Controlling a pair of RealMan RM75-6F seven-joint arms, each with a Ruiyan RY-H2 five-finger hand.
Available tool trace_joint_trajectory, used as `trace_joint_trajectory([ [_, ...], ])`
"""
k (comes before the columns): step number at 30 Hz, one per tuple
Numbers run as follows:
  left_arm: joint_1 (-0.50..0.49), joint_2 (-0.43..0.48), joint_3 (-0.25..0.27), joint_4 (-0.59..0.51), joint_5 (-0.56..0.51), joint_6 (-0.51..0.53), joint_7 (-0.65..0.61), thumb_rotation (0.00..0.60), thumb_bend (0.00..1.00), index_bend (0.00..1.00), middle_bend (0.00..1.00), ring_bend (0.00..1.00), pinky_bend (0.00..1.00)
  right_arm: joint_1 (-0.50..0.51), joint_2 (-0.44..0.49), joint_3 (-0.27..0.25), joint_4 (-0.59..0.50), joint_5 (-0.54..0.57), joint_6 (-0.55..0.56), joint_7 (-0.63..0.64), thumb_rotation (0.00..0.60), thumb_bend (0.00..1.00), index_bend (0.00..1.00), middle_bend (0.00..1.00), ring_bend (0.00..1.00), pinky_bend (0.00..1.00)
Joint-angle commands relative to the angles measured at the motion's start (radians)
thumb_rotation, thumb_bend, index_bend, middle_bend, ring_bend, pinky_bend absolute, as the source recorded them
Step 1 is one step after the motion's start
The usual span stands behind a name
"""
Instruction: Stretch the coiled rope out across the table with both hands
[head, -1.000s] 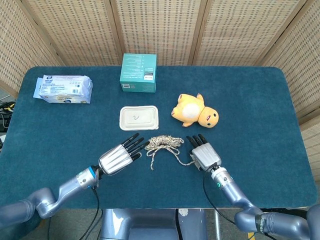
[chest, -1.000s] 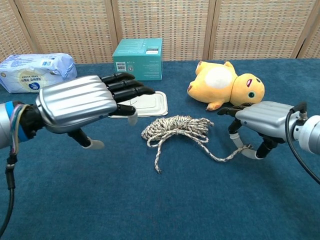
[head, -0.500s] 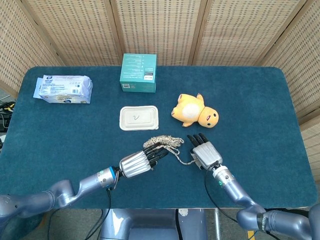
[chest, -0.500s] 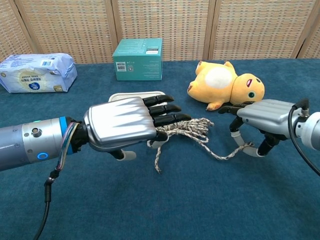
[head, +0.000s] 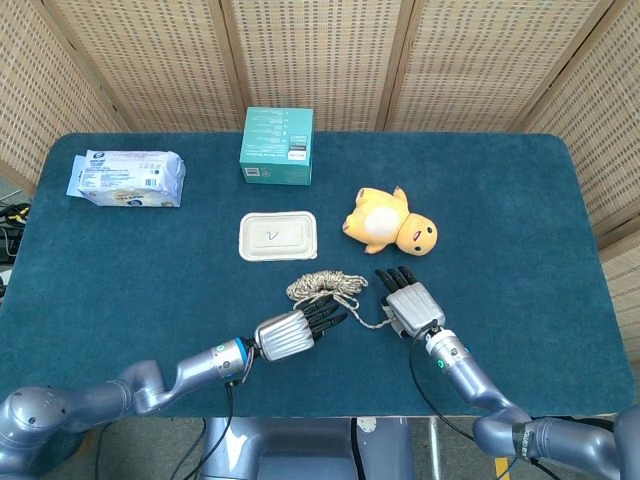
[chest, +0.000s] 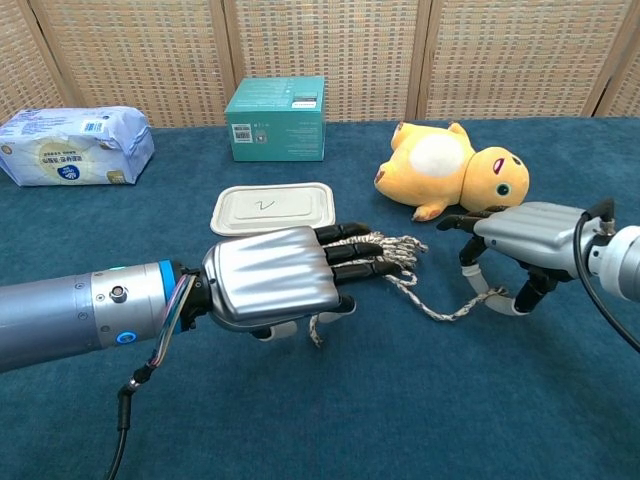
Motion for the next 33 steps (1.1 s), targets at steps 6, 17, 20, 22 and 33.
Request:
trace_joint_trajectory([
  [6,-0.006,-0.035,0.02,0.031,-0.016,0.0,0.001,0.6,0.31,0.5,0.0,0.0,0.0,-0.001,0.002,-0.003,0.006,-0.005,0.0,0.011,0.6,0.52,0.66,0.0,0.0,0.0],
  [17,-0.016,-0.06,0.041,0.056,-0.03,0.006,-0.002,0.6,0.31,0.53,0.0,0.0,0.0,0.0,0.003,-0.004,0.009,0.002,-0.001,0.011,0.6,0.52,0.66,0.0,0.0,0.0],
  [20,-0.018,-0.064,0.046,0.061,-0.034,0.005,0.0,0.6,0.31,0.53,0.0,0.0,0.0,0.0,0.003,-0.003,0.007,0.004,-0.001,0.012,0.6,0.52,0.66,0.01,0.0,0.0],
  [22,-0.019,-0.067,0.049,0.066,-0.038,0.005,0.001,0.6,0.33,0.54,0.0,0.0,0.0,0.001,0.004,-0.003,0.006,0.004,0.0,0.011,0.6,0.52,0.66,0.01,0.0,0.0],
  [33,-0.024,-0.079,0.055,0.076,-0.051,0.011,-0.003,0.6,0.35,0.57,0.0,0.0,0.0,0.0,0.006,-0.006,0.006,0.006,0.0,0.011,0.6,0.52,0.66,0.01,0.0,0.0],
])
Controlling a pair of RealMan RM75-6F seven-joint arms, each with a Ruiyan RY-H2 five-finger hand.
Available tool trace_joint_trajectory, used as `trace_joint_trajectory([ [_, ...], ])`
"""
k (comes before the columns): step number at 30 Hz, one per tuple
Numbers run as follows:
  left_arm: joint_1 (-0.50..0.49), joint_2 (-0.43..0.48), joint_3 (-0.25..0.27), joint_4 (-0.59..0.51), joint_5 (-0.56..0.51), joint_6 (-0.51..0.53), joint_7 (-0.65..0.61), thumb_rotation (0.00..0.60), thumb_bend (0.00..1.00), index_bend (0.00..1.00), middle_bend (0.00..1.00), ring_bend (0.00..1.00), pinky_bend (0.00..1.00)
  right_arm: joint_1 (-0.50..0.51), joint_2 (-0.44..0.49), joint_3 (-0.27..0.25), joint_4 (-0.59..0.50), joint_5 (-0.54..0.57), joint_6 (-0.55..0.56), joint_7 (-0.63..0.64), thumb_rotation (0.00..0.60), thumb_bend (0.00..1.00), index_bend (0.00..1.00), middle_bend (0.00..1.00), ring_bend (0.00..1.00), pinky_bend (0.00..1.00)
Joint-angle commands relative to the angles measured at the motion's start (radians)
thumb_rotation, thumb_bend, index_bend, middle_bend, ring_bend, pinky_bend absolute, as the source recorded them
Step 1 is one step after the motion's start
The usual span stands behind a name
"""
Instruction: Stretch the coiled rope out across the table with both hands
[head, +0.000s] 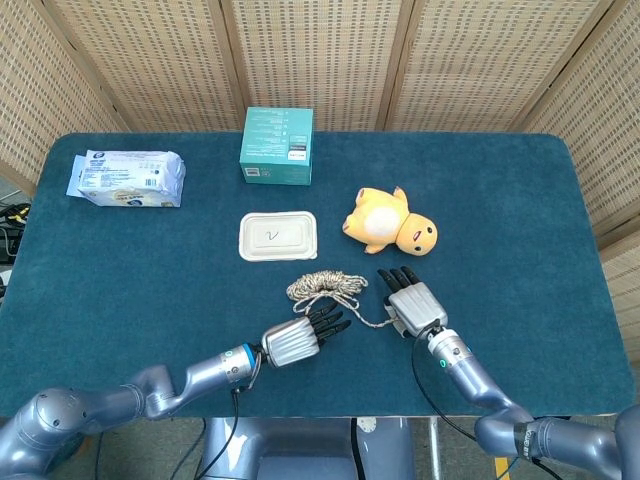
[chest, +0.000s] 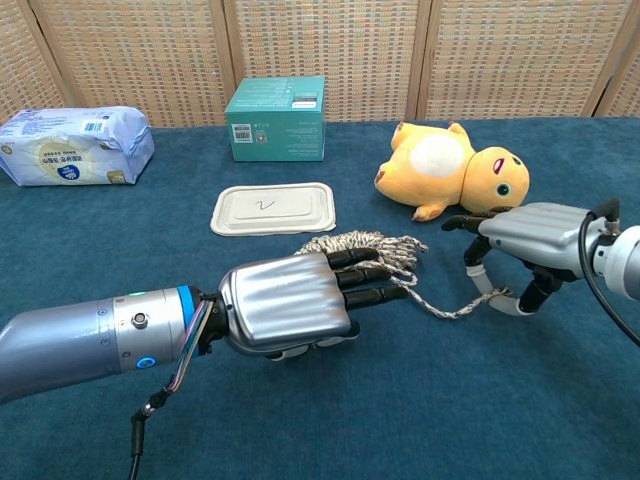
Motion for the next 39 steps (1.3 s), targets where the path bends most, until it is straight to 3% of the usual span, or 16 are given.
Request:
trace_joint_trajectory([
  [1,-0.001,-0.001,0.002,0.001,-0.002,0.001,0.0,0.6,0.35,0.58,0.0,0.0,0.0,0.0,-0.001,-0.001,0.002,0.0,0.0,0.002,0.6,0.52,0.66,0.01,0.0,0.0],
  [9,-0.001,-0.003,0.008,0.003,-0.01,0.004,0.005,0.6,0.39,0.61,0.0,0.0,0.0,-0.002,-0.002,-0.002,0.008,-0.002,0.0,0.01,0.6,0.52,0.66,0.01,0.0,0.0],
  [19,-0.003,0.002,0.008,-0.002,-0.024,0.004,0.014,0.6,0.54,0.61,0.0,0.0,0.0,-0.005,-0.005,-0.005,0.013,-0.004,0.002,0.012,0.6,0.52,0.66,0.01,0.0,0.0],
  [28,0.005,0.021,0.008,-0.018,-0.036,0.013,0.024,0.6,0.55,0.62,0.0,0.0,0.0,-0.007,-0.006,-0.004,0.018,-0.003,0.006,0.012,0.6,0.52,0.66,0.01,0.0,0.0],
  [32,0.021,0.053,0.009,-0.038,-0.044,0.037,0.015,0.6,0.55,0.63,0.0,0.0,0.0,-0.009,-0.007,-0.004,0.025,-0.009,0.015,0.005,0.6,0.52,0.66,0.01,0.0,0.0],
  [39,0.09,0.185,0.023,-0.089,-0.065,0.133,-0.024,0.6,0.55,0.64,0.0,0.0,0.0,-0.017,0.012,0.007,0.018,-0.024,0.061,-0.017,0.6,0.52,0.67,0.01,0.0,0.0],
])
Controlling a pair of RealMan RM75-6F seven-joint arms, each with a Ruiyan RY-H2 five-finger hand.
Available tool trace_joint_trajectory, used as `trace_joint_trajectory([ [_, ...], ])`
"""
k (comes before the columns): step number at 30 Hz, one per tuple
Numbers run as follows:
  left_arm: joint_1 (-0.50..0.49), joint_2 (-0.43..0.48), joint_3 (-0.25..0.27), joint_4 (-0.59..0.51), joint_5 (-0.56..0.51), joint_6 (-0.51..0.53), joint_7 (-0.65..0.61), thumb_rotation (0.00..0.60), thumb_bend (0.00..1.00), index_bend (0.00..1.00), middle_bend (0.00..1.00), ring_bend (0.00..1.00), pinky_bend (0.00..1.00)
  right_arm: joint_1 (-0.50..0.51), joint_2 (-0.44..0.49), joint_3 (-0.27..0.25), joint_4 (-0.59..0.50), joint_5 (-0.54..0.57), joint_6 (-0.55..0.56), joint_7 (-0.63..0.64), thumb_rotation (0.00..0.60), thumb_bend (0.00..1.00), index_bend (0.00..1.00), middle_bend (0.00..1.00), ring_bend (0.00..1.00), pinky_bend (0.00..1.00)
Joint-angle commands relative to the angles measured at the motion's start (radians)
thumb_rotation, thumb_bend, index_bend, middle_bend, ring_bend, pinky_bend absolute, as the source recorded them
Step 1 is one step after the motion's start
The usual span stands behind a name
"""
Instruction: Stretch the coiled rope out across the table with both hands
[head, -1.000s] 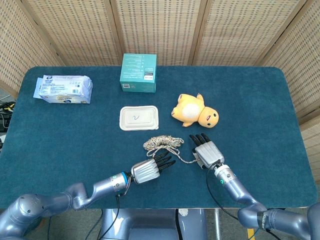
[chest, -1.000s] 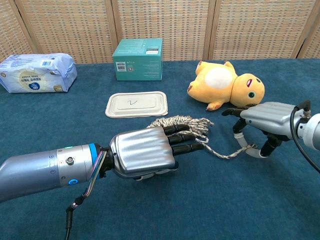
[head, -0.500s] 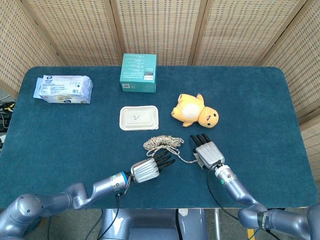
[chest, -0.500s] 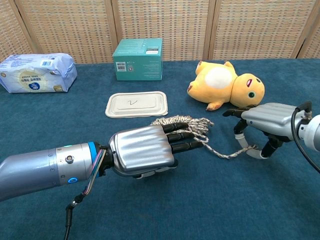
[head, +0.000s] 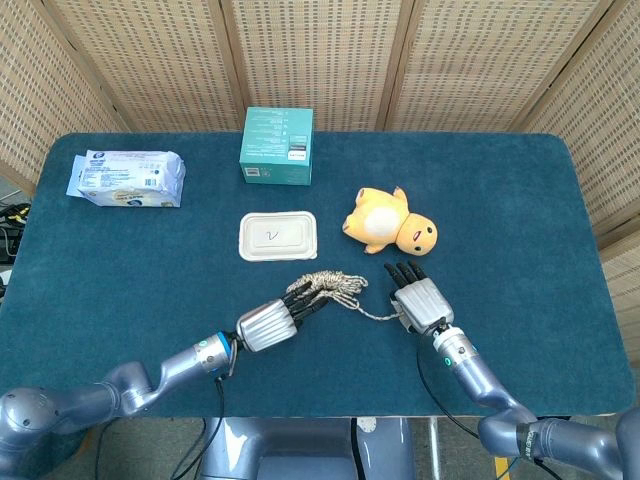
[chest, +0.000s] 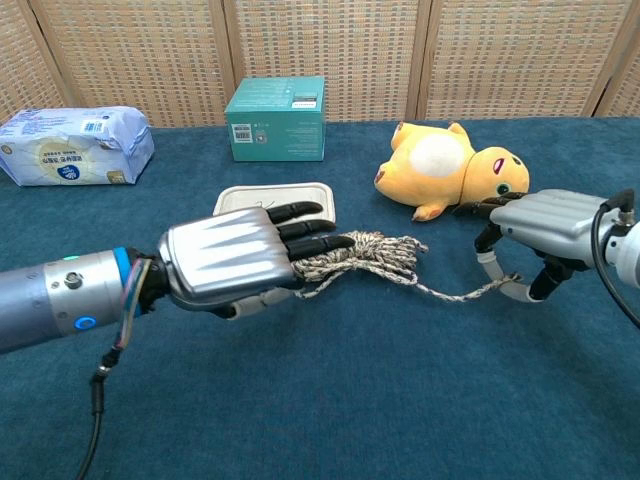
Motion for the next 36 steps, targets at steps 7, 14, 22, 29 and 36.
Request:
trace_joint_trajectory([
  [7,0.101,0.133,-0.001,-0.025,-0.05,0.12,-0.069,0.6,0.55,0.65,0.0,0.0,0.0,-0.02,0.032,0.019,-0.012,0.019,0.047,-0.03,0.6,0.52,0.67,0.02,0.0,0.0],
  [14,0.191,0.192,0.007,0.042,-0.08,0.216,-0.182,0.6,0.55,0.65,0.0,0.0,0.0,-0.062,0.076,0.007,-0.004,0.035,0.099,-0.067,0.6,0.52,0.67,0.02,0.0,0.0],
  [22,0.272,0.221,0.035,0.144,-0.09,0.274,-0.291,0.6,0.55,0.65,0.0,0.0,0.0,-0.111,0.113,-0.006,0.008,0.031,0.133,-0.025,0.6,0.52,0.67,0.02,0.0,0.0],
  [29,0.335,0.221,0.046,0.207,-0.094,0.326,-0.372,0.6,0.55,0.65,0.0,0.0,0.0,-0.143,0.139,-0.015,0.011,-0.002,0.155,0.023,0.6,0.52,0.67,0.02,0.0,0.0],
  [36,0.351,0.217,0.046,0.198,-0.091,0.324,-0.409,0.6,0.44,0.5,0.0,0.0,0.0,-0.159,0.127,-0.013,0.006,-0.003,0.166,0.008,0.6,0.42,0.57,0.01,0.0,0.0],
])
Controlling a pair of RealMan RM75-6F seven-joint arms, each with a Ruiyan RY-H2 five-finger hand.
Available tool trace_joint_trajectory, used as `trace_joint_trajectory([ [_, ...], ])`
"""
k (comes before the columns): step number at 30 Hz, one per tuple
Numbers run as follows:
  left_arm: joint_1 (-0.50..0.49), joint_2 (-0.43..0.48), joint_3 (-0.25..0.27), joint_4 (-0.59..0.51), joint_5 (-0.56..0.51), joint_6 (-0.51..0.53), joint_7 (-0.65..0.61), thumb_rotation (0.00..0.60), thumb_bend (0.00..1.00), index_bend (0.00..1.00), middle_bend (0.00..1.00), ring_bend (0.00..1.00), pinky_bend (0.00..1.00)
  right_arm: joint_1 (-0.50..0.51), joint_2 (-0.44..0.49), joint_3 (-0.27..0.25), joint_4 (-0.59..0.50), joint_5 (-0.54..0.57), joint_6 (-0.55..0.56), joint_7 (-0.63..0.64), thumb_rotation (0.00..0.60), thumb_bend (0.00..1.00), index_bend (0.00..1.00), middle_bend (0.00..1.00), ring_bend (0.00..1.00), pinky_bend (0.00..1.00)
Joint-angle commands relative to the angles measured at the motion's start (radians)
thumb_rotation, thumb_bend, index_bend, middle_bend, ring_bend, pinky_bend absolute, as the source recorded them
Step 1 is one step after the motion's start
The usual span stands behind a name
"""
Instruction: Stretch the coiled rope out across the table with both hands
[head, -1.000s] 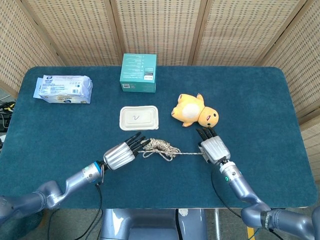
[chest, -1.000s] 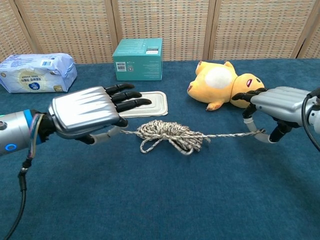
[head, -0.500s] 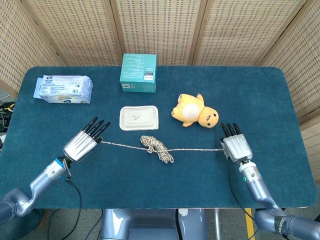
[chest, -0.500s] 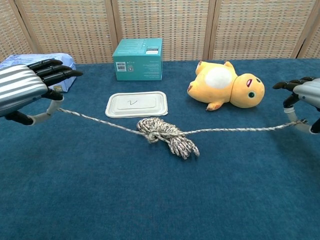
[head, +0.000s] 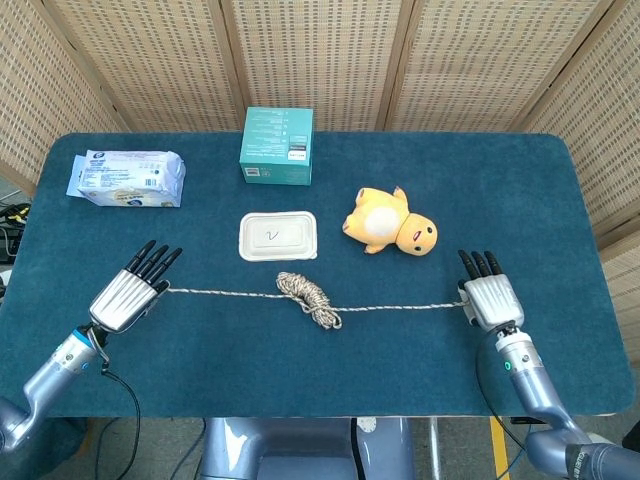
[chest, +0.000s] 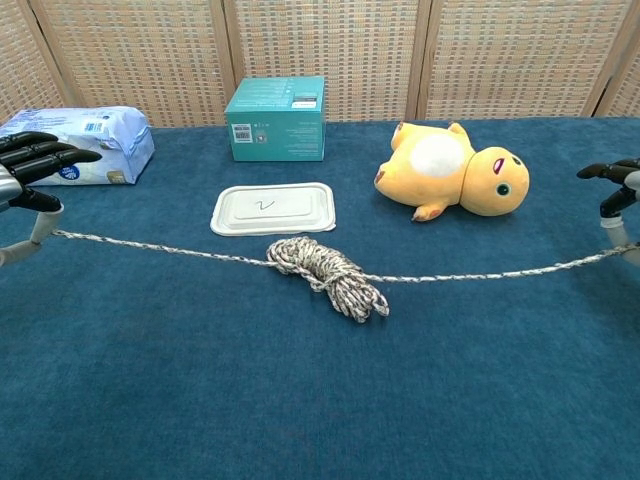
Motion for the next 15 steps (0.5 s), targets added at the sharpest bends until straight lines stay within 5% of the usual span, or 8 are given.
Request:
trace_joint_trajectory([
  [1,0.004,0.013,0.004,-0.029,-0.004,-0.019,-0.029,0.6,0.3,0.32,0.0,0.0,0.0,-0.009,-0.003,0.004,-0.013,0.013,0.009,-0.027,0.6,0.33,0.44,0.01,0.0,0.0],
  [3,0.007,0.038,0.0,-0.08,-0.019,-0.036,-0.066,0.6,0.07,0.06,0.0,0.0,0.0,-0.014,0.002,0.015,-0.033,0.011,0.031,-0.035,0.6,0.13,0.19,0.0,0.0,0.0],
  [6,0.02,0.097,-0.026,-0.201,-0.06,-0.038,-0.095,0.6,0.0,0.0,0.0,0.0,0.0,-0.031,0.011,0.028,-0.059,-0.041,0.101,-0.006,0.6,0.0,0.01,0.0,0.0,0.0],
  [15,0.135,0.321,-0.119,-0.619,-0.236,0.047,-0.105,0.6,0.0,0.0,0.0,0.0,0.0,-0.126,0.086,0.031,-0.103,-0.213,0.319,0.15,0.6,0.0,0.0,0.0,0.0,0.0],
])
